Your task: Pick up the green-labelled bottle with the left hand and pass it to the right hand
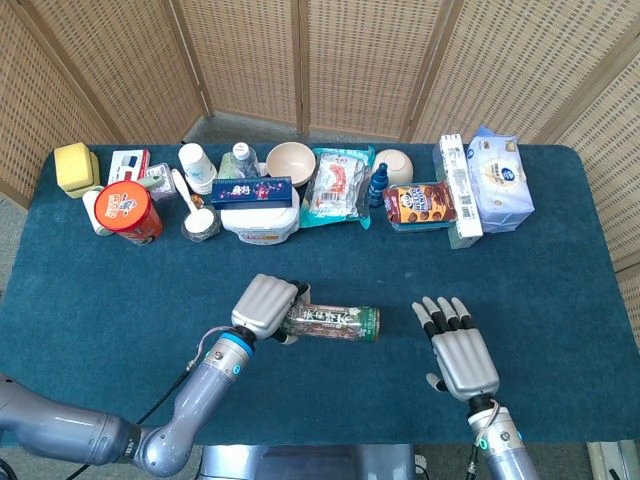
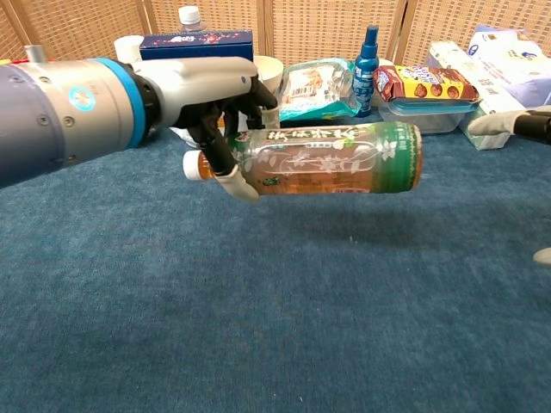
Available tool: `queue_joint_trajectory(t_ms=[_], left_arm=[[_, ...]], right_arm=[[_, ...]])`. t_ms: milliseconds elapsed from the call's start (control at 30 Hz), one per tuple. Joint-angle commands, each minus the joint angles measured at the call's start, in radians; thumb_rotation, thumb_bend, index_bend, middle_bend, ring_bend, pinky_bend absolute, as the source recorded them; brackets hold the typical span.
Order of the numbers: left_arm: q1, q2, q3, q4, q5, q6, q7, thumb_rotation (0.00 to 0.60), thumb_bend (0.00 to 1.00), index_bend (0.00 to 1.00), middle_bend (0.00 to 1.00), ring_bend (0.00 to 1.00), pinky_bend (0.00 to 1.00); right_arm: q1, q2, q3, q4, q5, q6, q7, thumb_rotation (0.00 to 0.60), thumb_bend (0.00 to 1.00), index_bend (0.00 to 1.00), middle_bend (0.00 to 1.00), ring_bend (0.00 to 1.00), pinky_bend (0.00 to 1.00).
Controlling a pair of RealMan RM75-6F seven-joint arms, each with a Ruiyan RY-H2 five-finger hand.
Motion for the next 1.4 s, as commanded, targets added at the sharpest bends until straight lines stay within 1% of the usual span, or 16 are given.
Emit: queue_joint_trajectory(t_ms=[33,133,267,400,500,600,767,900,1000,1133,1200,1400], left_arm=[[-0.021,-0.012,-0.007,0.007,-0.024,0.005,0.007,0.600,0.00,0.57,0.51,0.49,0.56],[-0.041,-0.022,-0.011,0.009,-0.043,0.014,0.015,0.600,0.00,0.57,0.51,0.49,0.56],[-0.064,-0.040,-0.017,0.009,-0.072,0.027,0.027,0.600,0.00,0.57,0.51,0.49,0.56],[-0.089,-0.061,-0.022,0.010,-0.096,0.050,0.043,0.600,0.00,0.57,0.51,0.49,0.56],[-0.097,-0.066,-0.024,0.011,-0.114,0.065,0.045,0.600,0.00,0.57,0.51,0.49,0.56],[-0.101,-0.061,-0.021,0.011,-0.117,0.068,0.038,0.600,0.00,0.57,0.51,0.49,0.56],[-0.099,-0.057,-0.023,0.019,-0.139,0.044,-0.003,0.600,0.00,0.57,0.51,0.49,0.56],[-0.095,-0.060,-0.021,0.035,-0.137,0.023,-0.044,0.600,0.00,0.57,0.51,0.49,0.56],[-0.091,-0.065,-0.025,0.038,-0.141,0.011,-0.080,0.600,0.00,0.57,0.51,0.49,0.56],[-0.094,-0.070,-0.028,0.040,-0.148,0.011,-0.099,0.600,0.00,0.57,0.51,0.49,0.56],[-0.098,-0.076,-0.037,0.042,-0.166,0.012,-0.109,0.600,0.00,0.56,0.51,0.49,0.56],[-0.117,-0.082,-0.062,0.041,-0.240,0.005,-0.117,0.600,0.00,0.56,0.51,0.49,0.56]], right_arm=[[0.026,-0.028,0.015,0.000,0.055,0.020,-0.053,0.600,0.00,0.00,0.00,0.00,0.00],[0.046,-0.055,0.025,-0.009,0.115,0.040,-0.098,0.600,0.00,0.00,0.00,0.00,0.00],[0.070,-0.091,0.030,-0.026,0.169,0.071,-0.155,0.600,0.00,0.00,0.00,0.00,0.00],[0.091,-0.134,0.039,-0.055,0.234,0.128,-0.216,0.600,0.00,0.00,0.00,0.00,0.00],[0.107,-0.146,0.047,-0.069,0.266,0.164,-0.249,0.600,0.00,0.00,0.00,0.00,0.00],[0.119,-0.146,0.051,-0.079,0.285,0.185,-0.251,0.600,0.00,0.00,0.00,0.00,0.00],[0.123,-0.131,0.043,-0.086,0.255,0.181,-0.185,0.600,0.00,0.00,0.00,0.00,0.00],[0.124,-0.118,0.034,-0.083,0.234,0.168,-0.123,0.600,0.00,0.00,0.00,0.00,0.00],[0.126,-0.123,0.028,-0.084,0.224,0.157,-0.077,0.600,0.00,0.00,0.00,0.00,0.00],[0.128,-0.133,0.018,-0.079,0.194,0.158,-0.042,0.600,0.00,0.00,0.00,0.00,0.00],[0.127,-0.146,0.016,-0.080,0.178,0.156,-0.011,0.600,0.00,0.00,0.00,0.00,0.00],[0.130,-0.184,0.002,-0.046,0.119,0.162,0.020,0.600,0.00,0.00,0.00,0.00,0.00]])
